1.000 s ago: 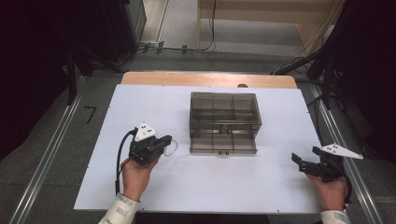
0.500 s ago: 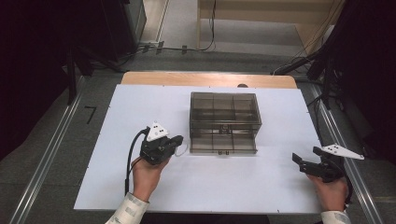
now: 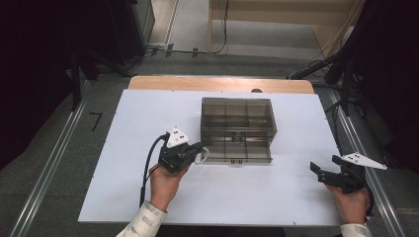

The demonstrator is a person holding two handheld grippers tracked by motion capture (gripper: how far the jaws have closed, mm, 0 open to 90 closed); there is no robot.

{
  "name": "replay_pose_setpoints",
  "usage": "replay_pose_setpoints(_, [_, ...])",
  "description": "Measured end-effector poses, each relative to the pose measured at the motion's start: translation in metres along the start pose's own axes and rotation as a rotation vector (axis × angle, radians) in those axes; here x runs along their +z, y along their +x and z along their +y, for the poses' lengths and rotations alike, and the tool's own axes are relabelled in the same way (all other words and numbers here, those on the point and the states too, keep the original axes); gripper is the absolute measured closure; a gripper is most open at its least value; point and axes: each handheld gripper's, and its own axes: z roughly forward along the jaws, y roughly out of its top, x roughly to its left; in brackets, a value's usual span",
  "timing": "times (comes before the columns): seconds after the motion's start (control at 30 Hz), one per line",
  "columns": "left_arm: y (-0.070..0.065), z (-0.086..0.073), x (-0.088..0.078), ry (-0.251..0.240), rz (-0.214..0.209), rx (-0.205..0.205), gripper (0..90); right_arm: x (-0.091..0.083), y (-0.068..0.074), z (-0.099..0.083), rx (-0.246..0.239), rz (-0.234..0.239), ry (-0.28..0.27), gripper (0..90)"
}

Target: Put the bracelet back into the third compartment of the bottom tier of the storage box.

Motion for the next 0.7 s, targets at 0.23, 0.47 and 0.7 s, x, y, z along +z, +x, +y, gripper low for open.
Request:
replay_pose_setpoints(0.23, [-0.005,0.001,0.006,-0.006,-0.001,-0.004,88.2,-0.001,0.000,0.000,-0.003,-0.002,-0.002,6.0])
replay_pose_setpoints(0.47, [-0.011,0.005,0.013,-0.010,-0.014,0.000,88.3,0.000,0.000,0.000,-0.008,-0.002,-0.001,6.0])
replay_pose_setpoints(0.7, [-0.017,0.008,0.021,-0.012,-0.026,0.003,88.2,0.000,0.000,0.000,-0.006,-0.002,-0.001,6.0])
